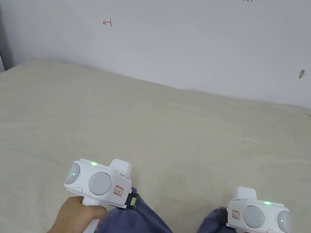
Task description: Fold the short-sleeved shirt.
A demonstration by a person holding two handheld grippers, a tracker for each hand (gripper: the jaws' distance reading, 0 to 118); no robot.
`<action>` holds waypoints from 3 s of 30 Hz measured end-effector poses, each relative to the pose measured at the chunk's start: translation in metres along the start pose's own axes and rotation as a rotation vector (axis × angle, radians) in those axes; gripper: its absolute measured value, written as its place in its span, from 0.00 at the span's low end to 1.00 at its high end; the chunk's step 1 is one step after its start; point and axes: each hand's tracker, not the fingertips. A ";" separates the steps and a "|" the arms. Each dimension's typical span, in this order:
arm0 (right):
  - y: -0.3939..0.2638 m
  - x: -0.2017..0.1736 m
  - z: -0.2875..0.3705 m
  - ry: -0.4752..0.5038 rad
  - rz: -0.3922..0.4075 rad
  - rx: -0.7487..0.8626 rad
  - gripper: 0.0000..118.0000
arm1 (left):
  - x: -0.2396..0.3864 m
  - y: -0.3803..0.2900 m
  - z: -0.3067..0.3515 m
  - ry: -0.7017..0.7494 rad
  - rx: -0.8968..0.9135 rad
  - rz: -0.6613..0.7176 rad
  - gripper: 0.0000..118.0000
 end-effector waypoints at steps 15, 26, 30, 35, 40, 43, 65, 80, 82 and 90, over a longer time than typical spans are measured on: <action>-0.001 0.028 0.221 0.165 0.001 0.382 0.01 | 0.006 -0.001 0.046 0.042 0.047 0.056 0.00; 0.002 0.107 0.360 0.119 -0.016 0.652 0.01 | -0.025 0.032 0.151 0.133 0.224 0.113 0.00; 0.010 0.132 0.390 0.052 -0.016 0.705 0.01 | -0.037 0.050 0.199 0.185 0.305 0.130 0.00; 0.027 0.165 0.410 -0.001 -0.073 0.769 0.01 | -0.058 0.078 0.251 0.244 0.387 0.133 0.00; 0.056 0.189 0.416 -0.039 -0.115 0.790 0.01 | -0.065 0.106 0.289 0.285 0.449 0.157 0.00; 0.077 0.200 0.412 -0.085 -0.138 0.801 0.01 | -0.073 0.121 0.307 0.310 0.471 0.176 0.00; 0.231 0.281 0.332 -0.210 -0.182 0.825 0.01 | -0.100 0.210 0.331 0.405 0.619 0.234 0.00; 0.111 0.270 0.261 -0.164 -0.165 0.657 0.01 | -0.135 0.095 0.228 0.353 0.423 0.309 0.00; 0.083 0.269 0.246 -0.151 -0.159 0.592 0.01 | -0.129 0.069 0.212 0.345 0.348 0.328 0.00; -0.076 0.192 0.238 -0.097 -0.187 0.453 0.01 | -0.131 -0.062 0.175 0.324 0.216 0.352 0.00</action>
